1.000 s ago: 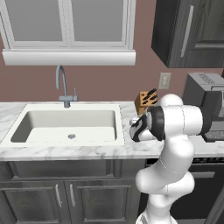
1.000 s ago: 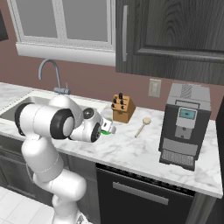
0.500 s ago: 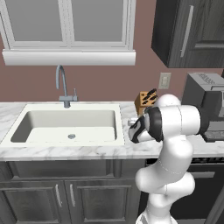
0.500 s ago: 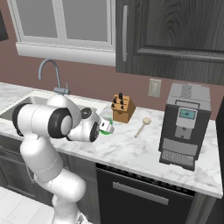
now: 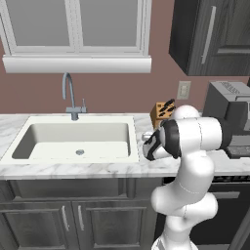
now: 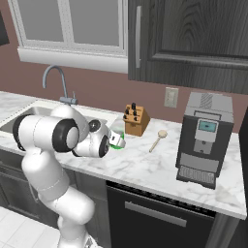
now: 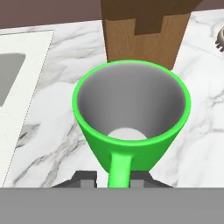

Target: Move the mug from next to the sink to the open cabinet. Then, move the bowl with the lime to the fridge to clear the area for faucet cleaning.

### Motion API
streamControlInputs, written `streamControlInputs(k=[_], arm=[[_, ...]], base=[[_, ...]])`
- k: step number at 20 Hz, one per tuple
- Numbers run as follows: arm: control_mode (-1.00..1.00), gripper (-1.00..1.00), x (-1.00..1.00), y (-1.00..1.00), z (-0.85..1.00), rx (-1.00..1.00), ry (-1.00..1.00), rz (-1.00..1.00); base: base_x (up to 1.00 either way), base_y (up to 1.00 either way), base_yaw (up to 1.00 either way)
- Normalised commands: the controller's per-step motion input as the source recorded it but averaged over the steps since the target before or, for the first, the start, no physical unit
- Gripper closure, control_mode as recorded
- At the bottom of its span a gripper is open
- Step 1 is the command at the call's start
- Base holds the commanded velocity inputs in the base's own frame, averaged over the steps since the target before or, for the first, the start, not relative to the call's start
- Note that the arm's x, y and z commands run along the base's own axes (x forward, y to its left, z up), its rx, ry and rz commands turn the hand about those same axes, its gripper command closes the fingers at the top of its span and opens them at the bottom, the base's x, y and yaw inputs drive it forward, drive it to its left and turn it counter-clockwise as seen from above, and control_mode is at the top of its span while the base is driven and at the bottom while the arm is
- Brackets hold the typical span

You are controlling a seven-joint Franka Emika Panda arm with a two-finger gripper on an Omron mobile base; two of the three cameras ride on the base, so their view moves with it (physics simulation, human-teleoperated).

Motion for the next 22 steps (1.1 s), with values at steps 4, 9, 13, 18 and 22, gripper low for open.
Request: streamControlInputs(k=[4, 9, 13, 18, 22], arm=[[-1.00, 1.00, 0.00, 0.00, 0.00, 0.00, 0.00, 0.00], [-1.00, 1.00, -0.22, 0.00, 0.18, 0.00, -0.09, 0.00], [-1.00, 1.00, -0.54, 0.18, 0.88, 0.00, -0.26, 0.00], [-1.00, 1.00, -0.58, 0.15, 0.96, 0.00, -0.29, 0.00], [1.00, 1.00, -0.51, 0.25, 0.56, 0.00, -0.16, 0.05]], base=[[0.00, 0.00, 0.00], [0.00, 0.00, 0.00], [0.00, 0.00, 0.00], [0.00, 0.00, 0.00], [-0.21, 0.15, 0.05]])
